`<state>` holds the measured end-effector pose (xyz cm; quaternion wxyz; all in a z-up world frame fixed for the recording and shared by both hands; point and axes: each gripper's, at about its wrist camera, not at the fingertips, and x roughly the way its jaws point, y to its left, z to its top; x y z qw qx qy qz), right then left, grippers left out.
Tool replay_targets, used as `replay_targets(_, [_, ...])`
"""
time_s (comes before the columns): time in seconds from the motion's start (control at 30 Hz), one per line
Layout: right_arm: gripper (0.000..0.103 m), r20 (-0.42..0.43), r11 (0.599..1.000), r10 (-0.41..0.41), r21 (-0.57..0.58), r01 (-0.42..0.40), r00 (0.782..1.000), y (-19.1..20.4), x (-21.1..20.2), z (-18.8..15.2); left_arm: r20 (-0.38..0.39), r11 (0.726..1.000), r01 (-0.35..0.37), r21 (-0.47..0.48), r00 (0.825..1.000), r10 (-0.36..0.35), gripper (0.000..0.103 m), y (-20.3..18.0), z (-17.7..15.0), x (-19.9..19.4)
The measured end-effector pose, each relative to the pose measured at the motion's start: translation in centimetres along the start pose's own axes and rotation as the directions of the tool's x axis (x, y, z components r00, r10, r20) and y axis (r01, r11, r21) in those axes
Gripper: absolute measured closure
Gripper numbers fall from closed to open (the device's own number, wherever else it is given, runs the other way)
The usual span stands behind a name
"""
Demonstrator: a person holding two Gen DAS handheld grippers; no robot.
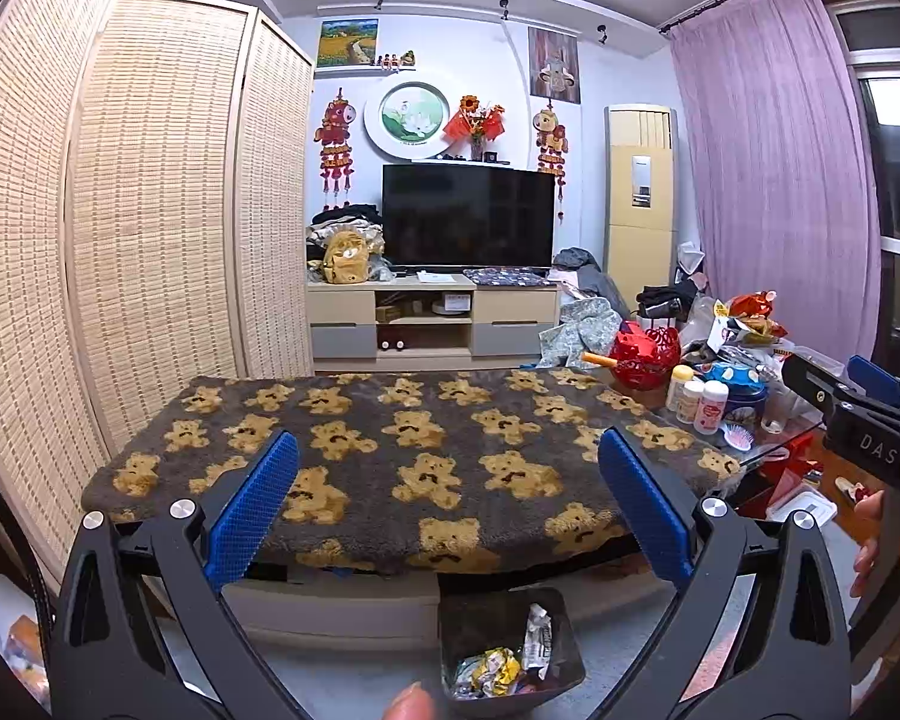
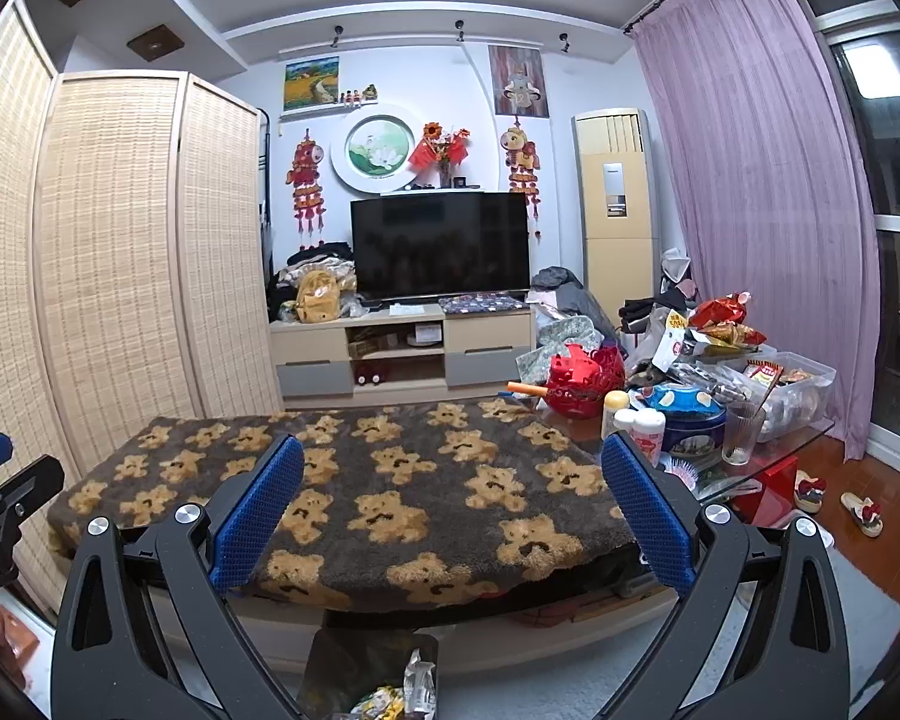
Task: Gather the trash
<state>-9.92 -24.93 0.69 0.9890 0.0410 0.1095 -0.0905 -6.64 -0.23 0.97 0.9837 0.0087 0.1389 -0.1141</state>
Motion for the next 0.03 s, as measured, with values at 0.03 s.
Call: replay_targets(0.03, [0.003,0.000,1.000,0.001,0.001,-0.001,1.000,0.01,0.06,-0.05,-0.001,1.000,0.000,-0.002,1.000,0.000,0.008,0.08,0.07,0.04])
